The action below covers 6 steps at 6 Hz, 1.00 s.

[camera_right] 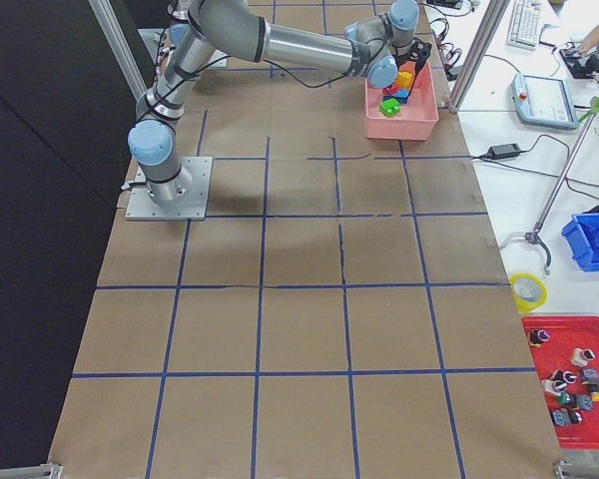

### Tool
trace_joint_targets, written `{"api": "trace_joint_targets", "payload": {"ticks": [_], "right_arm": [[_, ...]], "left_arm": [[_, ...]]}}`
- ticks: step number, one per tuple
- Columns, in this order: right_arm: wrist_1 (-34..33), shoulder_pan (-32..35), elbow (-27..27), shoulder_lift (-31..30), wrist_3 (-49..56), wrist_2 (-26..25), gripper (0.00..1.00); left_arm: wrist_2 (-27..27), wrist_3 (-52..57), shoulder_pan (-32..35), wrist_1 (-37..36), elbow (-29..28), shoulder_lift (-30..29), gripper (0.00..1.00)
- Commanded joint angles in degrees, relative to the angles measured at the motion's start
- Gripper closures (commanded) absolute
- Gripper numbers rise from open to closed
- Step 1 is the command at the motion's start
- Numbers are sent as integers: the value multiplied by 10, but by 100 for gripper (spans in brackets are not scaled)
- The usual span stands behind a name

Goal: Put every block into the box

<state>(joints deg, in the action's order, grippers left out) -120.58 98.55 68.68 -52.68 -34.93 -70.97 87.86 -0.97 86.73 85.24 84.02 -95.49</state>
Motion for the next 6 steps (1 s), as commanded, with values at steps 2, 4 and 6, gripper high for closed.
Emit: {"api": "trace_joint_targets", "payload": {"ticks": [2, 4, 6], "right_arm": [[200, -33, 0, -79, 196, -83, 0], [310, -34, 1, -155, 291, -156, 0], [365, -34, 89, -264, 316, -167, 0]], "left_arm": [[13, 3, 5, 19, 16, 30, 0], [14, 3, 11, 21, 17, 31, 0], [16, 4, 11, 21, 17, 32, 0]]}}
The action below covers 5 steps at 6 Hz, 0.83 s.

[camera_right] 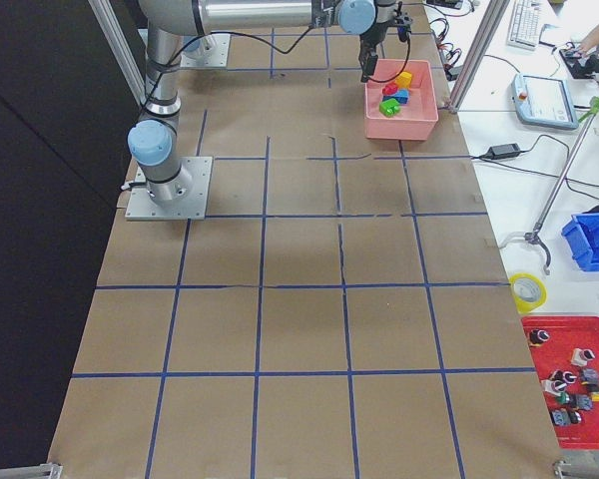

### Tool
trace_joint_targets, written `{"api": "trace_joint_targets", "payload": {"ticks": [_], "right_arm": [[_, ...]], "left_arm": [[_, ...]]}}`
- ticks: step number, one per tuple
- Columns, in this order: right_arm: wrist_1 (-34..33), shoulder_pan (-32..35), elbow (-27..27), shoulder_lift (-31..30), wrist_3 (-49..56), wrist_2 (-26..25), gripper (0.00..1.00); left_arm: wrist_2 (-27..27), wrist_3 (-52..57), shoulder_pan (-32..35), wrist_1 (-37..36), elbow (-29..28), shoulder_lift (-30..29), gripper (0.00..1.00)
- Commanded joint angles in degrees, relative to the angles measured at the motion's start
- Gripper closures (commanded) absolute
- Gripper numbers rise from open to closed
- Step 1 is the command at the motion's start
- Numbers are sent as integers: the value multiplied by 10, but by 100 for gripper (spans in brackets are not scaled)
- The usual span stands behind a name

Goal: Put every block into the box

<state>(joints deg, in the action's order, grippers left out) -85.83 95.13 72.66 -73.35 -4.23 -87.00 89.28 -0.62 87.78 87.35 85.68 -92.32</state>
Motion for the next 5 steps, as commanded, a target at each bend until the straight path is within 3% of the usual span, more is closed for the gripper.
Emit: {"api": "trace_joint_targets", "payload": {"ticks": [1, 3, 5], "right_arm": [[5, -1, 116, -99, 9, -5, 0], [-22, -3, 189, -167, 9, -5, 0], [-22, -4, 196, -172, 9, -6, 0]], "left_arm": [[6, 0, 0, -1, 2, 2, 0], [6, 0, 0, -2, 2, 2, 0], [5, 0, 1, -2, 2, 1, 0]]}}
